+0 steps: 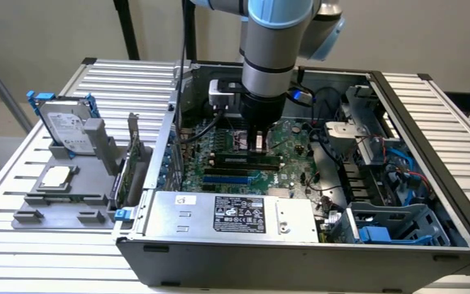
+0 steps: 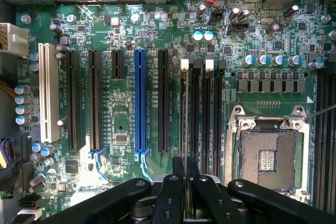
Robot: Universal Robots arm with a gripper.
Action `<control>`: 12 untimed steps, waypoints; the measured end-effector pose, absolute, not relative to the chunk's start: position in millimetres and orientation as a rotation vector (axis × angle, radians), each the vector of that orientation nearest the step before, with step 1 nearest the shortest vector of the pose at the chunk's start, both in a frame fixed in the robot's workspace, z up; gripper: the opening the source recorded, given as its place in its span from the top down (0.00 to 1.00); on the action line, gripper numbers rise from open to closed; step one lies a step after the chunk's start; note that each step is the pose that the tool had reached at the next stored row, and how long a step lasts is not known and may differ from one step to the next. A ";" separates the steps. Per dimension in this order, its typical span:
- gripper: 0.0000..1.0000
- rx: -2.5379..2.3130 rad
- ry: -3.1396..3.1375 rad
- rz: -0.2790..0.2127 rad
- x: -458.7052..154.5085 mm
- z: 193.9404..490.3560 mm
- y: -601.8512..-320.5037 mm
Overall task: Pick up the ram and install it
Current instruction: 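Insert the ram into the slot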
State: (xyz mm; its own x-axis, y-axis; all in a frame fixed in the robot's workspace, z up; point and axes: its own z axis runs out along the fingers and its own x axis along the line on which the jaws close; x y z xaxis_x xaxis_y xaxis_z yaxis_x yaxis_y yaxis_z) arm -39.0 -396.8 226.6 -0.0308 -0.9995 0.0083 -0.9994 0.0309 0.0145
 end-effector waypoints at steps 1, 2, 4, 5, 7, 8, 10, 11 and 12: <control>0.87 2.175 -2.244 -0.007 -39.1 226.3 -396.6; 0.87 2.175 -2.245 -0.007 -39.1 226.1 -396.3; 0.87 2.175 -2.245 -0.007 -39.2 225.8 -395.2; 0.87 2.175 -2.245 -0.007 -39.3 225.7 -394.7; 0.87 2.175 -2.244 -0.007 -39.3 225.4 -394.4; 0.87 2.175 -2.244 -0.006 -39.3 225.0 -394.4; 0.87 2.174 -2.243 -0.004 -39.3 224.1 -394.3; 0.87 2.173 -2.243 -0.002 -39.3 223.7 -394.3; 0.87 2.173 -2.242 -0.001 -39.3 223.3 -394.3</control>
